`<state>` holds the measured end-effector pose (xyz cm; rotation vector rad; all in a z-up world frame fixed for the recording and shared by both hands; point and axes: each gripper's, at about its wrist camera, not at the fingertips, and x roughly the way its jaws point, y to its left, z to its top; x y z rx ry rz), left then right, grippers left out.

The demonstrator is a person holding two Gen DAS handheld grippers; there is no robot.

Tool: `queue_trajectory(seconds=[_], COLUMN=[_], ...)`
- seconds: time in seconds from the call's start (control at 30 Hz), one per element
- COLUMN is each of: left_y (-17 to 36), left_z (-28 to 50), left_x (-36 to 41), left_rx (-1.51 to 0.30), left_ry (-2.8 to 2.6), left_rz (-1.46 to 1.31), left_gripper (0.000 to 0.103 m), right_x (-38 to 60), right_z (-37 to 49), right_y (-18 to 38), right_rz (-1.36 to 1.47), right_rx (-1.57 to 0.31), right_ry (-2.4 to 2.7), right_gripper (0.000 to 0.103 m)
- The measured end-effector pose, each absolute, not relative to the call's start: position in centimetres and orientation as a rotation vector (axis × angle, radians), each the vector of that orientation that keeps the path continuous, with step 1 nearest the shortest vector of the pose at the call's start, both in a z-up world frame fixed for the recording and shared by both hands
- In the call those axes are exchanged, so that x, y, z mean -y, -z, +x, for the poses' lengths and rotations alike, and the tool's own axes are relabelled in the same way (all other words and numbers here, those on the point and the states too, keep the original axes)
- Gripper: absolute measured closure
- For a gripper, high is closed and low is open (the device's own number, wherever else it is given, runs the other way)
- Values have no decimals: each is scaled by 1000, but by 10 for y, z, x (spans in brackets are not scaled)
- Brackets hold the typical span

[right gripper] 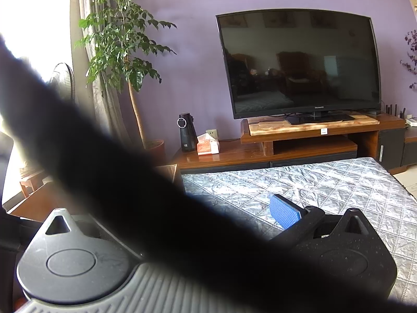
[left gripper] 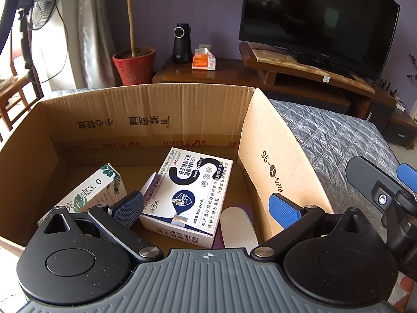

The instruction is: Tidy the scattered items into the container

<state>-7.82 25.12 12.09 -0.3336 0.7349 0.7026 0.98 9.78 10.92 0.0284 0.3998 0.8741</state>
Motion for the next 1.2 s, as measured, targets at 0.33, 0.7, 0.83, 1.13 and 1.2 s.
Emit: queue_trajectory(seconds=[0.33,0.7,0.83,1.13,1.2], left_y=[-123,-125,-126,-149,-155], left_z=[-75,-68,-62,-78,-83], left_x=[-240,-210,-192,-171,-166], left_rx=[-714,-679,-662,-463,-409], left_ry=[-721,-681,-734,-788,-759], left_rz=[-288,-198,-99,-25,-30], left_gripper=[0,0,0,1,1], right_x=[-93,-71,-57,-35,-35], right_z=[11,24,35,47,48], right_y=[-110,-111,-105,-94,-93], right_rz=[28,37,34,19,11], right_rx=[-397,-377,-391,-435,-439], right_ry=[-865,-803,-746,-666,-662], right_gripper=[1,1,1,1,1])
